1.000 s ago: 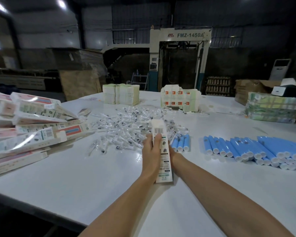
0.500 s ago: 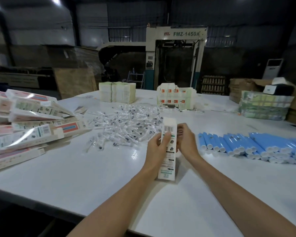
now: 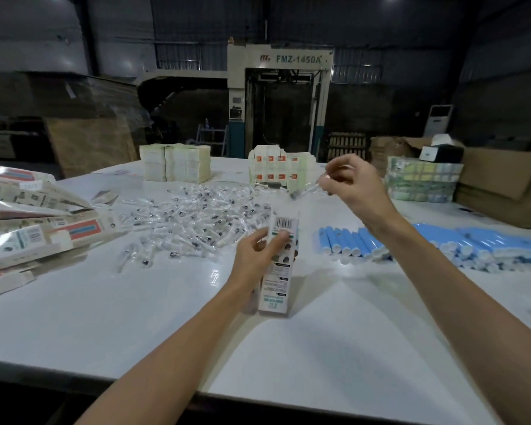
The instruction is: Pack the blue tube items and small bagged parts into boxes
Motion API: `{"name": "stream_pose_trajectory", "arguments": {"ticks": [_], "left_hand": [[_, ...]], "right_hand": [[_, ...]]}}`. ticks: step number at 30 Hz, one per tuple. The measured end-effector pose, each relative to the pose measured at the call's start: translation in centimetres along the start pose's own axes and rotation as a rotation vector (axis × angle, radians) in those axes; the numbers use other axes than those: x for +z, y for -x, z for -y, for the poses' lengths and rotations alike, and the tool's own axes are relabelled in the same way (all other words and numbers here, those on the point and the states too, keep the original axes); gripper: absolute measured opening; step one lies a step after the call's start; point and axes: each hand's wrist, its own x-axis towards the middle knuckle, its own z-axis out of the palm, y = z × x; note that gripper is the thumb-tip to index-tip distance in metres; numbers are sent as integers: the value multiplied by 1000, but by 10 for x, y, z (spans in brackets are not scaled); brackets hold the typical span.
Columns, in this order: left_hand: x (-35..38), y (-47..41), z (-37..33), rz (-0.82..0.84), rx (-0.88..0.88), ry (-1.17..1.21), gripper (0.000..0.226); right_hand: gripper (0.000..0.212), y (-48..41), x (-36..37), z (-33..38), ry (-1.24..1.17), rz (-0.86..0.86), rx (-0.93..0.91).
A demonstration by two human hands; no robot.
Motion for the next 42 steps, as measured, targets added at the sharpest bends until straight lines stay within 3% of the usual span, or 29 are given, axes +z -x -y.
{"name": "stream_pose_trajectory", "arguments": {"ticks": [7, 15, 19, 24, 29, 32, 34, 42], "left_hand": [[5, 4, -5, 45, 63, -88, 20], [4, 4, -6, 52, 58, -71, 24], [3, 2, -3, 44, 67, -81, 27], [1, 0, -1, -9, 74, -116, 26], [1, -1, 3, -18, 80, -67, 23], [0, -2, 3, -16, 79, -6, 55], [-1, -1, 2, -13, 108, 0, 66], [2, 1, -1, 25, 192, -84, 55]], "right_hand": [[27, 2, 30, 2, 159, 277, 21], [7, 18, 53, -15, 180, 168, -83], [13, 27, 52, -21, 309, 144, -174], [27, 51, 53, -44, 45, -61, -18], [38, 80, 67, -68, -48, 82, 52], [41, 82, 72, -70, -72, 100, 29], [42, 82, 72, -68, -111, 99, 50], [42, 83, 67, -65, -223, 140, 79]]}}
